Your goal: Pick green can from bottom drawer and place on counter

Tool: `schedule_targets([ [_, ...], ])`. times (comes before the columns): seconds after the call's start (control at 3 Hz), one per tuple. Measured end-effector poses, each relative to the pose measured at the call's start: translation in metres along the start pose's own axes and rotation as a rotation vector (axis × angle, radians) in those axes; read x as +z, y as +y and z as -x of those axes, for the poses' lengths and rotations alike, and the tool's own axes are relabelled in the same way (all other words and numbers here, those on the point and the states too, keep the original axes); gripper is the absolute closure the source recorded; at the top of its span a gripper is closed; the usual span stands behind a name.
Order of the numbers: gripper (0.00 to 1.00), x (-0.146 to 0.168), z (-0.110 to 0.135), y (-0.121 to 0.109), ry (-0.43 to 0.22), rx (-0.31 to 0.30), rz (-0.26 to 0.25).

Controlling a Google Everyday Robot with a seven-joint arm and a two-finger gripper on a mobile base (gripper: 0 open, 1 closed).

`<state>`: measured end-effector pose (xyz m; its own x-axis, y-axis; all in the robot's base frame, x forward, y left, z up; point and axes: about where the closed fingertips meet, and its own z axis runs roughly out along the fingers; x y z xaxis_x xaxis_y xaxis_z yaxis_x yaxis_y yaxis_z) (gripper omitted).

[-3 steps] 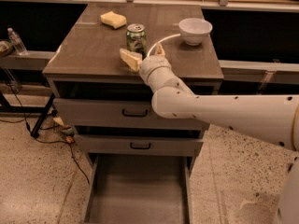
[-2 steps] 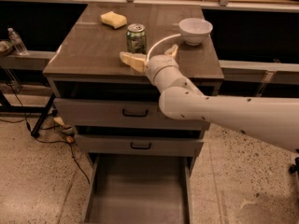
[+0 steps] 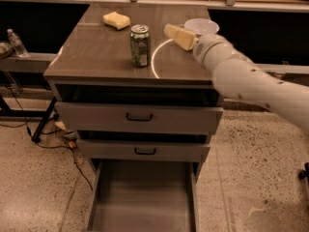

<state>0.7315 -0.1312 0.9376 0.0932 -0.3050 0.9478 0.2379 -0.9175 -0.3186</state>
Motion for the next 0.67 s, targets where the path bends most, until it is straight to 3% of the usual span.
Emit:
schedule_targets([
  [0.33,0.00,-0.0240,-0.0855,0.0363,0.016,0.258,0.021],
  [0.67,0.00,-0.0202,-0.0773,0.0280,-0.002,0.230,0.009],
])
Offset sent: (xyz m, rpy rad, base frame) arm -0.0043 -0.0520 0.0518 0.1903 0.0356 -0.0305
